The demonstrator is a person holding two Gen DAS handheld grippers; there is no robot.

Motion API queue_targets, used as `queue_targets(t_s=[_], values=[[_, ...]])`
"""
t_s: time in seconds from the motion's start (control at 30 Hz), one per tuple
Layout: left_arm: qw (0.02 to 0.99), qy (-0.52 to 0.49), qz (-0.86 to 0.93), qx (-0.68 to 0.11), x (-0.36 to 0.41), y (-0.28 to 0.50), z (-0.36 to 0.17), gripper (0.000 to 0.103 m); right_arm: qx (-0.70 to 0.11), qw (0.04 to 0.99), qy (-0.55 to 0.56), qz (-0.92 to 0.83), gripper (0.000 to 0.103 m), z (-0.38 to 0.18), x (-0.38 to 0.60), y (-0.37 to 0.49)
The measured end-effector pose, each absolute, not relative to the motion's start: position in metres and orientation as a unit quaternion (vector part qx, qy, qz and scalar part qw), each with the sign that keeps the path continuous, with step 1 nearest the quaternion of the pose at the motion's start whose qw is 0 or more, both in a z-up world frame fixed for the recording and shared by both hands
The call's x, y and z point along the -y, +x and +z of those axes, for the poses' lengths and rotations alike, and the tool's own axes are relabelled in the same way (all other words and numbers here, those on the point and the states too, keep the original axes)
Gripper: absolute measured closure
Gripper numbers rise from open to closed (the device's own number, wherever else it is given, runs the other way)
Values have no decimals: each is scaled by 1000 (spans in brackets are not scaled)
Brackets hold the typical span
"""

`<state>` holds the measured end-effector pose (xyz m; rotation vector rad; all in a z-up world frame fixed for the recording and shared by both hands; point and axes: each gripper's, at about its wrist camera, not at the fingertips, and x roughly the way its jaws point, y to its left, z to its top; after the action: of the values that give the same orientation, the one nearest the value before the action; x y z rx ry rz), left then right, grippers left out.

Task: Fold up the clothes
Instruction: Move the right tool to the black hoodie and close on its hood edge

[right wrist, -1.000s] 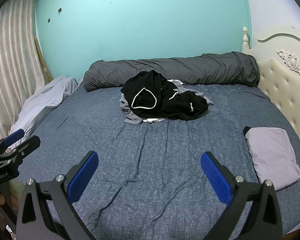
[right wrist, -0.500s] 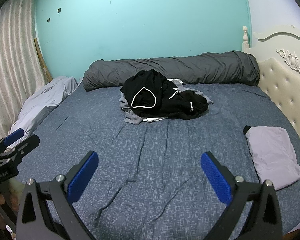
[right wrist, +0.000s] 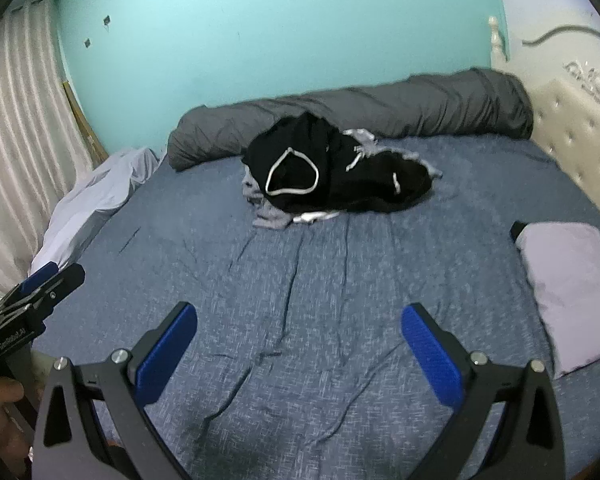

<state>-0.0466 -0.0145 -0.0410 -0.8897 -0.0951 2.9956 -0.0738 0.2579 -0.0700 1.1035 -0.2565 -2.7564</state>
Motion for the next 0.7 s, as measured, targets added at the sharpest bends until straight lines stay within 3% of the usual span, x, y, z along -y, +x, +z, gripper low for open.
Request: queue_targets(t_s=[0.7], values=[[-19, -324, 938, 125, 76, -187, -195, 0, 43, 72, 402, -912, 0, -196, -234, -258]])
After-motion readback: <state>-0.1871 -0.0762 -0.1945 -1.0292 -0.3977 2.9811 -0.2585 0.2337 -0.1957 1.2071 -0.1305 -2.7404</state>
